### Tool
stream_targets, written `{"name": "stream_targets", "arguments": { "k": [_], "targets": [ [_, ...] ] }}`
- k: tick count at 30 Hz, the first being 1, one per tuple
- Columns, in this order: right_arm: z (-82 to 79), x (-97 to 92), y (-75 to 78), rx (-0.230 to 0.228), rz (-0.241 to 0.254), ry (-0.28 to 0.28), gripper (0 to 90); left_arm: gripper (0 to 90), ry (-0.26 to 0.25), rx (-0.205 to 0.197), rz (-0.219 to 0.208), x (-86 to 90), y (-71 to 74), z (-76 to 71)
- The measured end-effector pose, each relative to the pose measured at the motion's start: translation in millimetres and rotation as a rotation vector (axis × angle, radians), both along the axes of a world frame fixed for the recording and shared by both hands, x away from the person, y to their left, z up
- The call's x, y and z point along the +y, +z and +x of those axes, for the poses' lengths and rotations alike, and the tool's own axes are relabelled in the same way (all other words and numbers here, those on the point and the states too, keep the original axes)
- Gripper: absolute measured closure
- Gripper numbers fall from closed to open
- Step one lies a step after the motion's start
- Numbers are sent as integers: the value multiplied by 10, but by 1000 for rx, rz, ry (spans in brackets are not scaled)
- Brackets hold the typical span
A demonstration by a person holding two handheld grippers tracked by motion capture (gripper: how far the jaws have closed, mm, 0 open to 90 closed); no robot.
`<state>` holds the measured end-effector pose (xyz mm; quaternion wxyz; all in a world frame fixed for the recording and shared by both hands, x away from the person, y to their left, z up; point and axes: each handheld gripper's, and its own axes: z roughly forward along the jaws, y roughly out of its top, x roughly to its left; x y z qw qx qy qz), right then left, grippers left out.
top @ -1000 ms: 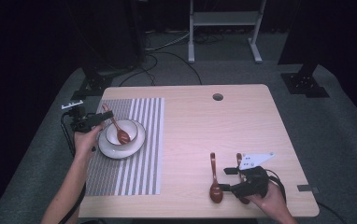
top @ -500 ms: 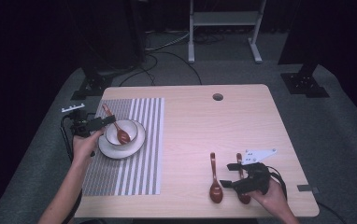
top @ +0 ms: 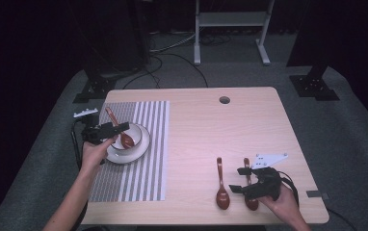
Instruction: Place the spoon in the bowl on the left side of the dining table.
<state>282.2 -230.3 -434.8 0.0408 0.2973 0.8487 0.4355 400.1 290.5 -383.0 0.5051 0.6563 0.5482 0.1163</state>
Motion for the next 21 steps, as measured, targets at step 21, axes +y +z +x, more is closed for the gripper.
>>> {"name": "stream_targets", "arguments": {
  "k": [21],
  "targets": [
    [-54, -141, -9, -2, 1, -32, 245, 71, -117, -4, 58, -431, -95, -156]
  ]
}}
